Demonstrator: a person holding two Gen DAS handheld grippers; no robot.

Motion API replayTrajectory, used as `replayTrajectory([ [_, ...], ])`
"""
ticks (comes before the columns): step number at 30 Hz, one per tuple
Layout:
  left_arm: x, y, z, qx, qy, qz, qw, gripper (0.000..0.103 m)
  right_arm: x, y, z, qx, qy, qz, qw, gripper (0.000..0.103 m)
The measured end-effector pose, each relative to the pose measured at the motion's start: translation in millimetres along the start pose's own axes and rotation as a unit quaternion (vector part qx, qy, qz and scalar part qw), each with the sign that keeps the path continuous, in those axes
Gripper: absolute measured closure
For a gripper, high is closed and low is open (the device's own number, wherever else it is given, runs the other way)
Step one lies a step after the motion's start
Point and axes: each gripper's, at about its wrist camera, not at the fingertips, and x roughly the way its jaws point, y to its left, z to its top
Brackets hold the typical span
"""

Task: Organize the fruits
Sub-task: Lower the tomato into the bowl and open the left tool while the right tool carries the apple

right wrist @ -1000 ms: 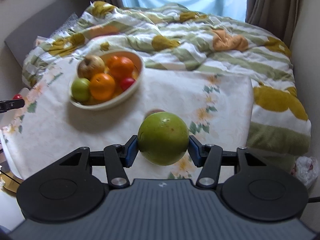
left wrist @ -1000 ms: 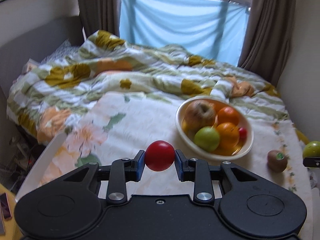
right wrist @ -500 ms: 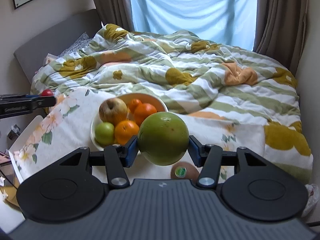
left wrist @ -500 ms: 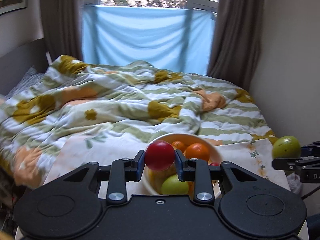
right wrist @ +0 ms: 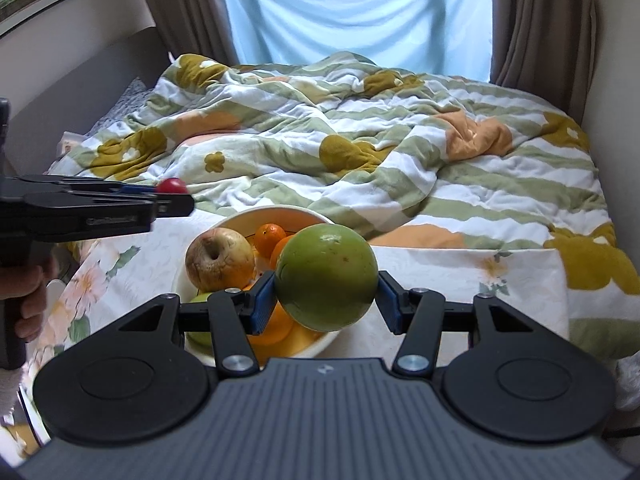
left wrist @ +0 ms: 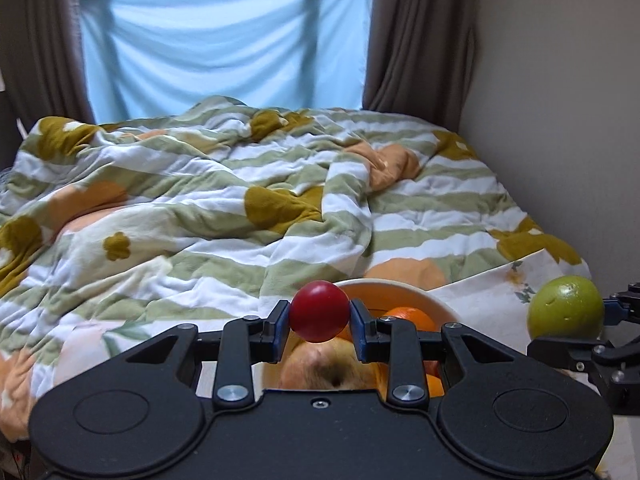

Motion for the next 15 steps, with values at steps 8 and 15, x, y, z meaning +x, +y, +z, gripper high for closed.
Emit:
replayTrajectory([
  [8,51.5,10.9,5.6,0.016,0.049,-0.026,0.9983,0.068,30.4,6.0,6.3,0.026,0.007,-0.016,1.000,0.035],
  [15,66.0,16.0,5.4,0.021,0.070,-0.044,0.9964,0.061,41.2,9.6,7.2,0.035,0.007,-0.027,0.999,0.035],
])
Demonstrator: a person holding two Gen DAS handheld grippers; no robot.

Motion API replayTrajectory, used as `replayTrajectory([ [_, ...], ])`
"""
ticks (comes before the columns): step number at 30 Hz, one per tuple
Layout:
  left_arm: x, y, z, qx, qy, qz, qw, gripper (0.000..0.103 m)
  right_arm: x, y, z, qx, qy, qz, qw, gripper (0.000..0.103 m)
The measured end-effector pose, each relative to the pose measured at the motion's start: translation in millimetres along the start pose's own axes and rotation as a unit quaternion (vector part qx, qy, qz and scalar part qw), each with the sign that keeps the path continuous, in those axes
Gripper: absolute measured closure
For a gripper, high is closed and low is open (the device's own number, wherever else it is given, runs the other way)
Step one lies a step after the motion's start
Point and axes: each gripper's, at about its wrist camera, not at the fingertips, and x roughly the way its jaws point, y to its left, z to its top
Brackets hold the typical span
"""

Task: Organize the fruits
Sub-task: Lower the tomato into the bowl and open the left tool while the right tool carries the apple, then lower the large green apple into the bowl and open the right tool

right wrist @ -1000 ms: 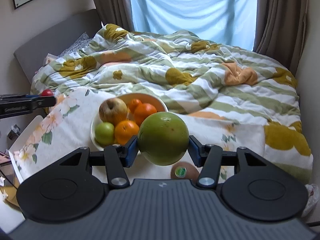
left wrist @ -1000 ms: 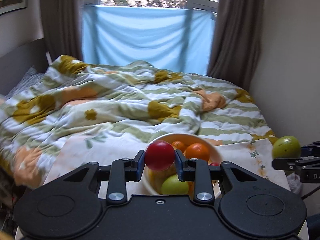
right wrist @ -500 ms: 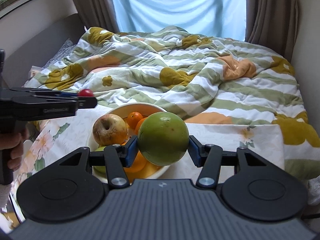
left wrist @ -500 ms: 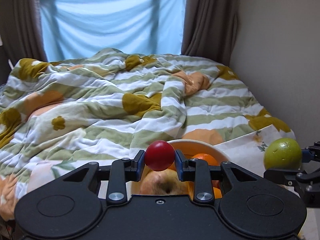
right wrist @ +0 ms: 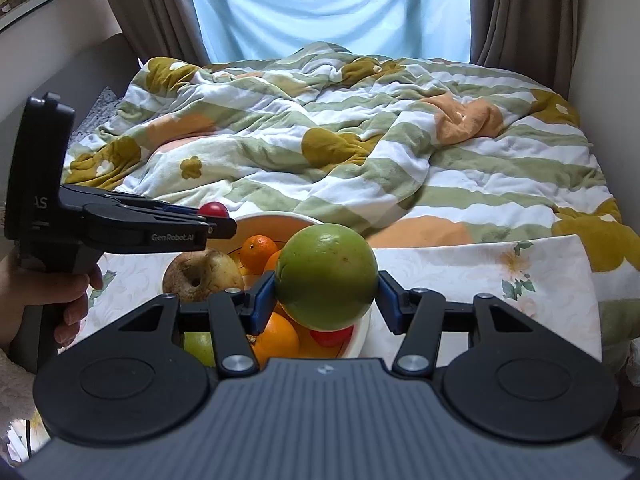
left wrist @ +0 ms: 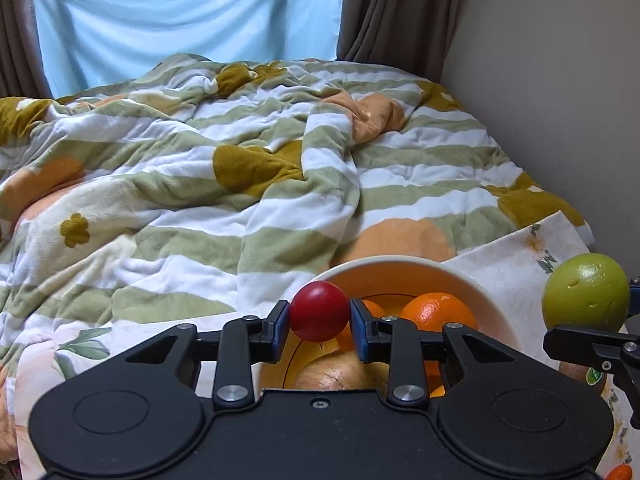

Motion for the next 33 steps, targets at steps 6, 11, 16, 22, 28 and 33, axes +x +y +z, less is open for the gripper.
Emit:
replayTrajectory([
  [6,-20.9,4.2,-0.4,0.006,-0.029,0.006,0.9995,0.011,-1.1,-0.8,1.3,-0.005,-0.001,-0.009,1.000,0.035],
  [11,-48.5,16.8,-5.2,-0.012,-0.045,0.018,0.9987,0.006,-1.7,0.4,4.3,-0.019,-0.002,-0.010,1.000,0.035],
  [16,-73.8,25.0,-14.9,-0.025,-0.054,0.053,0.9968,0.004,5.4,11.1,8.7,-0.033,-0.002,0.001,0.999,0.035],
  [22,-96.1,35.7,-30.9,-0.044,-0.060,0.072,0.9947,0.003,24.1,30.8,8.5,-0.055,0.010,0.024,0.998,0.035],
  [28,-104.2,39.4,-48.9,-0.052,-0.059,0.089,0.9930,0.003,42.2,43.7,0.7,-0.080,0.017,0.040,0.996,0.035],
  [33,-102.0,40.0,-61.1,-0.058,-0.051,0.093,0.9927,0.003,46.9,45.8,-5.1,-0.094,0.013,0.056,0.994,0.034],
])
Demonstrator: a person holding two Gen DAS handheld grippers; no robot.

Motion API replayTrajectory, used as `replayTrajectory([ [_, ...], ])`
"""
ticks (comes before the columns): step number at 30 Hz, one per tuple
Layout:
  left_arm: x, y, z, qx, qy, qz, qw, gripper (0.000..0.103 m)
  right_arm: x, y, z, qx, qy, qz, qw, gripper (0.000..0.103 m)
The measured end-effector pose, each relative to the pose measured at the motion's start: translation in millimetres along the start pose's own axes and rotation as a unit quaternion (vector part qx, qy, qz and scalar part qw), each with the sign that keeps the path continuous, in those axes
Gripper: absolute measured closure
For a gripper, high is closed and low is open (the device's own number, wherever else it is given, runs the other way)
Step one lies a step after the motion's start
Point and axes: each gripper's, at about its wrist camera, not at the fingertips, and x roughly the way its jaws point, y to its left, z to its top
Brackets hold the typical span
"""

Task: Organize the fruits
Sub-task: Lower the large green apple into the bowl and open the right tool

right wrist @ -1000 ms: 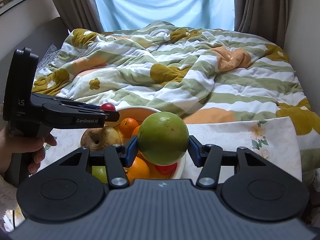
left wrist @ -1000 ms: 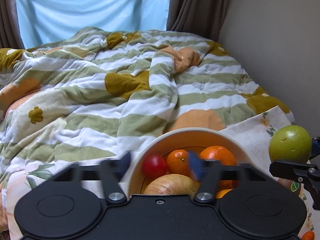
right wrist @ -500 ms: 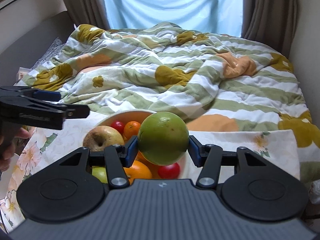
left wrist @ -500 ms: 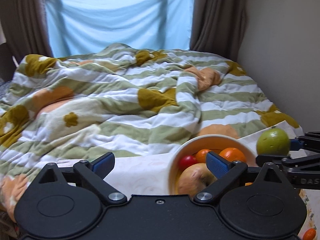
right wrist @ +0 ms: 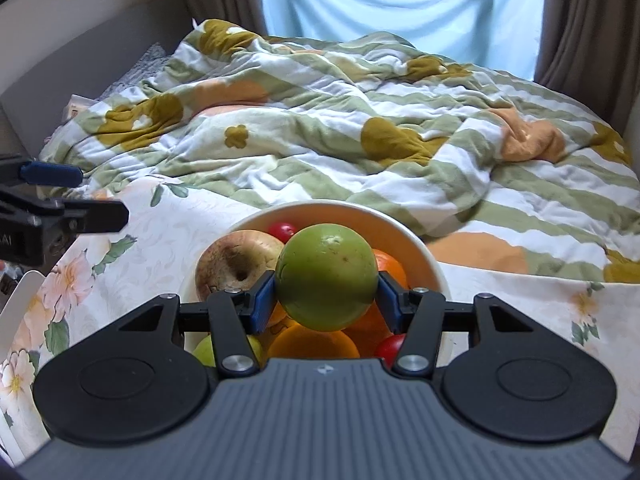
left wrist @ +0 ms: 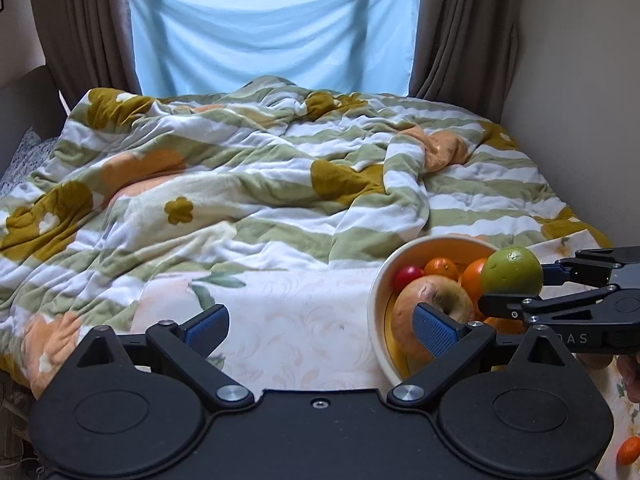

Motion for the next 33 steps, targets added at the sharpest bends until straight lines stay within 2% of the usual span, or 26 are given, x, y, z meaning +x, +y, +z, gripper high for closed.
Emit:
replayTrajectory([
  [4,-1.5,2.7,-4.3,-0.005,0.000,0.000,1.0000,0.003,5.2,2.2,-3.4,-0.015,0.003,-0.001,1.000,0.034],
  [6,-3.1,3.8,-5.8,-0.007,0.000,0.000,1.0000,0.003,2.0,4.7,-4.8,-0.023,-0.014,0.004,1.000,0.033],
  [7,-4.2,4.2,-6.6,-0.008,0.000,0.000,1.0000,0.003,1.0,5.6,-3.8,-0.024,-0.017,0.006,1.000,0.027],
  [9,-6.2,5.4,-7.6,-0.010,-0.001,0.000,1.0000,0.003,-0.7,8.9,-3.4,-0.030,-0.016,-0.001,0.999,0.004],
  [10,-7.4,5.3,-8.3,-0.010,-0.002,0.000,0.9999,0.003,-3.1,10.1,-4.8,-0.031,-0.024,-0.011,0.999,0.000],
  [21,-26.2,5.1,-6.5,-0.016,-0.015,-0.013,0.9997,0.003,-27.2,7.4,-5.2,-0.006,-0.031,-0.034,0.999,0.000],
  [33,-68.1,-13.6,-7.3,-0.001,-0.049,-0.019,0.9986,0.003,-91.6,6.2,-10.4,0.011,-0.052,-0.053,0.997,0.000],
])
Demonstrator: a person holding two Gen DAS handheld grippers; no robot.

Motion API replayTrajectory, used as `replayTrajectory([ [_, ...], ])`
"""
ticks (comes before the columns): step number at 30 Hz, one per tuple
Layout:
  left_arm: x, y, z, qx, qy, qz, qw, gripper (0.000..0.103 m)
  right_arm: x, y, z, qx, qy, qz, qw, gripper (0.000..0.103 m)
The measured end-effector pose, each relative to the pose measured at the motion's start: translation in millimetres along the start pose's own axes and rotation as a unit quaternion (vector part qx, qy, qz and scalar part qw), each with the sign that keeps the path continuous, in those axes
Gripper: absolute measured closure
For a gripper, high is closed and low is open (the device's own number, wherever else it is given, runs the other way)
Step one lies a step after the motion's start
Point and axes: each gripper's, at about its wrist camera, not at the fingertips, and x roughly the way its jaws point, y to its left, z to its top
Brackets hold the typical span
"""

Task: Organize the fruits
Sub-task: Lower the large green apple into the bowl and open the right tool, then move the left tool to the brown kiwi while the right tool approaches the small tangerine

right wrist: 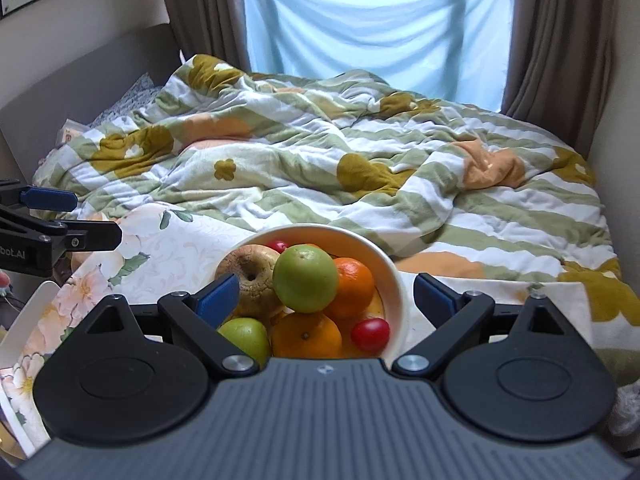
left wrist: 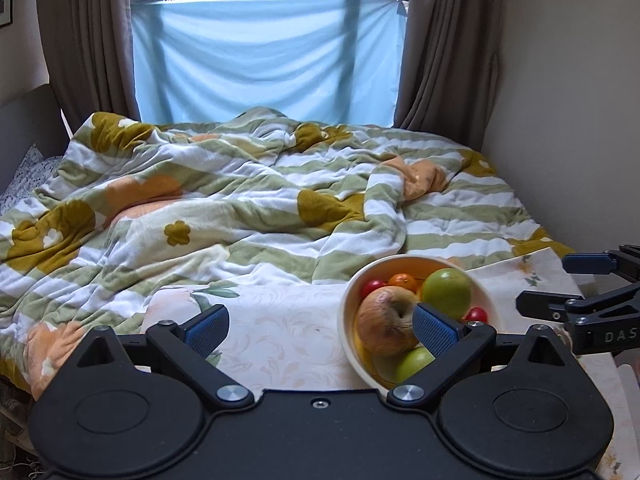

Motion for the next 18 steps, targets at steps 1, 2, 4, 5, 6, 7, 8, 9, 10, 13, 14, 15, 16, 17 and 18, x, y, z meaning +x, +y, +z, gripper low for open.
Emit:
replayTrajectory([
  [1,-3.9,-2.8,-0.1,0.001,-0.003,-0.002,1.0000,0.003,-7.2,-1.1,-0.9,0.002,-0.002,-0.004,1.000,0.000],
  [2,-7.3,-4.6,0.3,0.002,-0.004,-0.004,1.0000,0.003,-13.3,-3.0,-1.9,0.005,-0.003,-0.009,1.000,0.000],
  [4,-13.4,-10.1,1.7,0.003,-0.005,-0.010,0.9999,0.003,-27.6,-7.3,-2.9,0.015,-0.003,-0.026,1.000,0.000],
  [5,-16.8,-13.0,2.3,0.005,-0.007,-0.014,0.9999,0.003,-34.6,-10.4,-3.5,0.022,-0.003,-0.031,0.999,0.000],
  [6,-20.5,-16.4,2.1,0.006,-0.009,-0.017,0.9998,0.003,-42.2,-13.8,-5.1,0.029,-0.003,-0.035,0.999,0.000],
  [7,-24.0,-20.0,2.6,0.007,-0.011,-0.020,0.9997,0.003,-50.8,-17.2,-6.0,0.035,-0.005,-0.042,0.999,0.000],
  [8,-27.6,-24.0,2.9,0.009,-0.014,-0.024,0.9996,0.003,-58.9,-20.2,-7.3,0.040,-0.007,-0.048,0.998,0.000],
  [9,-30.6,-29.0,3.1,0.012,-0.018,-0.028,0.9994,0.003,-66.7,-23.0,-8.6,0.043,-0.009,-0.054,0.998,0.000],
  [10,-33.2,-34.9,3.1,0.017,-0.021,-0.030,0.9992,0.003,-76.0,-27.2,-10.7,0.047,-0.012,-0.063,0.997,0.000],
  [13,-40.2,-55.2,0.3,0.034,-0.030,-0.037,0.9983,0.003,-101.9,-36.6,-18.3,0.053,-0.020,-0.081,0.995,0.000],
  [14,-41.7,-62.4,-0.8,0.040,-0.030,-0.039,0.9980,0.003,-110.4,-39.5,-21.6,0.053,-0.024,-0.085,0.995,0.000],
  [15,-43.1,-70.1,-2.0,0.046,-0.029,-0.041,0.9977,0.003,-118.3,-42.2,-24.9,0.054,-0.027,-0.089,0.994,0.000],
  [16,-44.2,-77.5,-3.3,0.050,-0.029,-0.046,0.9973,0.003,-126.8,-45.9,-29.0,0.056,-0.028,-0.092,0.994,0.000],
  [17,-44.9,-85.0,-4.9,0.055,-0.029,-0.052,0.9967,0.003,-132.9,-48.1,-32.4,0.058,-0.028,-0.095,0.993,0.000],
  [18,-45.3,-92.1,-6.6,0.059,-0.028,-0.059,0.9962,0.003,-139.1,-50.8,-36.2,0.060,-0.028,-0.099,0.993,0.000],
])
